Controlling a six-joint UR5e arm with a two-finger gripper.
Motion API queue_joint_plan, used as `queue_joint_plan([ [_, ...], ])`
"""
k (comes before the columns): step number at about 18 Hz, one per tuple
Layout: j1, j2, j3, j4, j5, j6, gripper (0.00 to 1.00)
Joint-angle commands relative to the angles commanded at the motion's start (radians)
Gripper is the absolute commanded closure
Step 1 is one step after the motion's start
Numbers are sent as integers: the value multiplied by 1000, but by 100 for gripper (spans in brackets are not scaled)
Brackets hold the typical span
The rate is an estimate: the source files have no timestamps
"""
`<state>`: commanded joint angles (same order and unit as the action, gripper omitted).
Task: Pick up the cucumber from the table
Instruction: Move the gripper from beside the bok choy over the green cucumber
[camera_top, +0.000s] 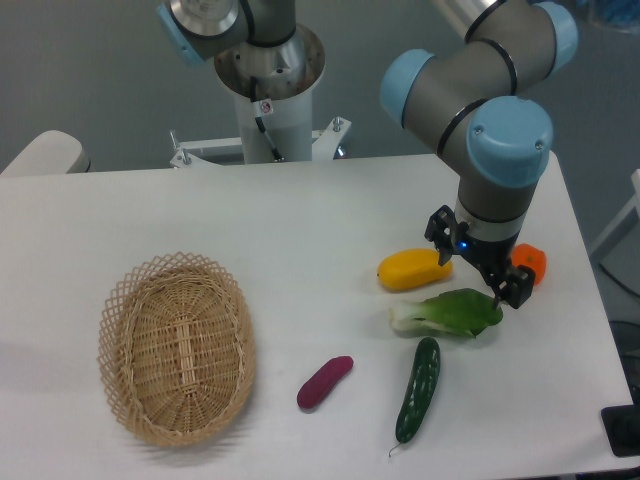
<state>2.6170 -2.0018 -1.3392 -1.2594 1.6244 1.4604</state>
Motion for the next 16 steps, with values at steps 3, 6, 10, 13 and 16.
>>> queue_joint_plan([
  [3,-11,-8,3,8,3,-3,0],
  [6,-12,-8,-11,12,-5,-49,0],
  [10,-58,-37,-12,50,-6,-194,0],
  [13,-97,-69,-14,86,-9,-348,0],
  [16,-118,-106,-17,94,-11,-467,0],
])
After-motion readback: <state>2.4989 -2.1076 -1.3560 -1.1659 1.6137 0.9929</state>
